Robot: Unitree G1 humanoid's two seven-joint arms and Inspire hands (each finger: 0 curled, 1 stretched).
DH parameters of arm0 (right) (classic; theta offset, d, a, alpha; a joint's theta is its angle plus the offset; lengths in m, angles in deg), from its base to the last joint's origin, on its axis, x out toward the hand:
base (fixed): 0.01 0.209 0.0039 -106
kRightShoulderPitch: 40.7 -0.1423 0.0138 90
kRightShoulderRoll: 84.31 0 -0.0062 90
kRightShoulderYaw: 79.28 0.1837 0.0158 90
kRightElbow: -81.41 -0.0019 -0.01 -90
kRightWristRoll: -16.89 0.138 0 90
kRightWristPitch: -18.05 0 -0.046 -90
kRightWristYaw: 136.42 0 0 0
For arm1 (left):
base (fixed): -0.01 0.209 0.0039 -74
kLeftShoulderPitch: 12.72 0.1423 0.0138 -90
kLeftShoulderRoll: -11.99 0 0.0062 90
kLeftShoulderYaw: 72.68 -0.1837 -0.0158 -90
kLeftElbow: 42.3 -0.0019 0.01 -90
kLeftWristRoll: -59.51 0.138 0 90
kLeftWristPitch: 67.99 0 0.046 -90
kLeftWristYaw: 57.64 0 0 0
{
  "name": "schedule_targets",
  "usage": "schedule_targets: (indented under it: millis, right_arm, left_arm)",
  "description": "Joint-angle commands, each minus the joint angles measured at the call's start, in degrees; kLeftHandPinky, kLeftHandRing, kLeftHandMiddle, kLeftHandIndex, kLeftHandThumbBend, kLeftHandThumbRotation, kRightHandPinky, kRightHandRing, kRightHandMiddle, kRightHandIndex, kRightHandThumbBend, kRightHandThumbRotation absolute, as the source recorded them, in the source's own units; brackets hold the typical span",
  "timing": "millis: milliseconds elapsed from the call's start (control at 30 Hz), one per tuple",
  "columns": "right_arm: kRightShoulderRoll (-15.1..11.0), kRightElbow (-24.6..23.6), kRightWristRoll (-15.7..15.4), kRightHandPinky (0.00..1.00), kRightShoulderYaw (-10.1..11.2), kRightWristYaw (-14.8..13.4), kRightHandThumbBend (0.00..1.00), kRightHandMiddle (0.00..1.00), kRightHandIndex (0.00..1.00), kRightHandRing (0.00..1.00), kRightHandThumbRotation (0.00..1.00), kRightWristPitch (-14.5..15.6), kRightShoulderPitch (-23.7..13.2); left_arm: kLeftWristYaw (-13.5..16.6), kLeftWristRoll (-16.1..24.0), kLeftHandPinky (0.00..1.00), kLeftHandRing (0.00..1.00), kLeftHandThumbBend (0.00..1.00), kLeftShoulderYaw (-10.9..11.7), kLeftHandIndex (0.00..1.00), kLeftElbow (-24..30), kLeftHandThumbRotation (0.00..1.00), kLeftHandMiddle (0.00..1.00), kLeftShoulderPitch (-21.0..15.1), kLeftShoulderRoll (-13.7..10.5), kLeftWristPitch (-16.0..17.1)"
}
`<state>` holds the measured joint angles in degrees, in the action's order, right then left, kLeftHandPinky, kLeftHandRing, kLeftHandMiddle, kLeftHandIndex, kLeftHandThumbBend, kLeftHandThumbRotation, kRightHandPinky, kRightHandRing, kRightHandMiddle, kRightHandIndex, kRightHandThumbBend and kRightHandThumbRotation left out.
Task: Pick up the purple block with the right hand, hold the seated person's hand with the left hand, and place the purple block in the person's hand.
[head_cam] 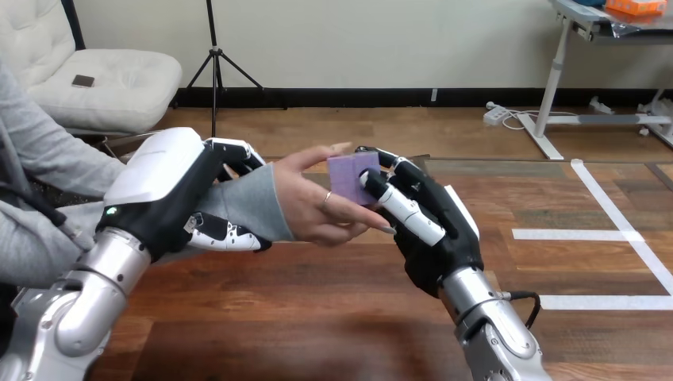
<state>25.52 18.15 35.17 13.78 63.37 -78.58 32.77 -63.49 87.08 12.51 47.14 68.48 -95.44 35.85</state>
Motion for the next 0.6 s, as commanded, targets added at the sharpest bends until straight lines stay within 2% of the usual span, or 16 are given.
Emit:
schedule_targets:
  millis: [0,33,333,567]
  right_arm:
    - [-0.6,-3.2,0.0,0.56,-0.1,1.5,0.78,0.75,0.74,0.69,0.57,-0.7,-0.2]
    - [-0.6,-3.3,-0.1,0.58,-0.1,1.7,0.78,0.76,0.75,0.71,0.61,-0.7,-0.2]
    - [-1.5,-3.1,1.3,0.66,0.7,4.7,0.83,0.81,0.81,0.77,0.78,0.6,0.3]
    - [-2.4,-3.1,2.2,0.68,1.4,6.1,0.89,0.83,0.82,0.79,0.83,1.6,0.9]
  left_arm:
    - [-1.0,-3.2,0.48,0.62,0.70,2.0,0.63,4.7,0.23,0.66,-0.6,0.2,1.6]
    - [-1.3,-3.6,0.50,0.64,0.69,2.1,0.65,4.9,0.24,0.68,-0.4,0.3,1.5]
    - [-4.5,-7.3,0.58,0.71,0.71,2.9,0.71,6.3,0.35,0.74,1.8,0.4,1.0]
    - [-5.6,-10.8,0.58,0.71,0.77,3.5,0.73,6.3,0.43,0.74,4.0,1.0,1.9]
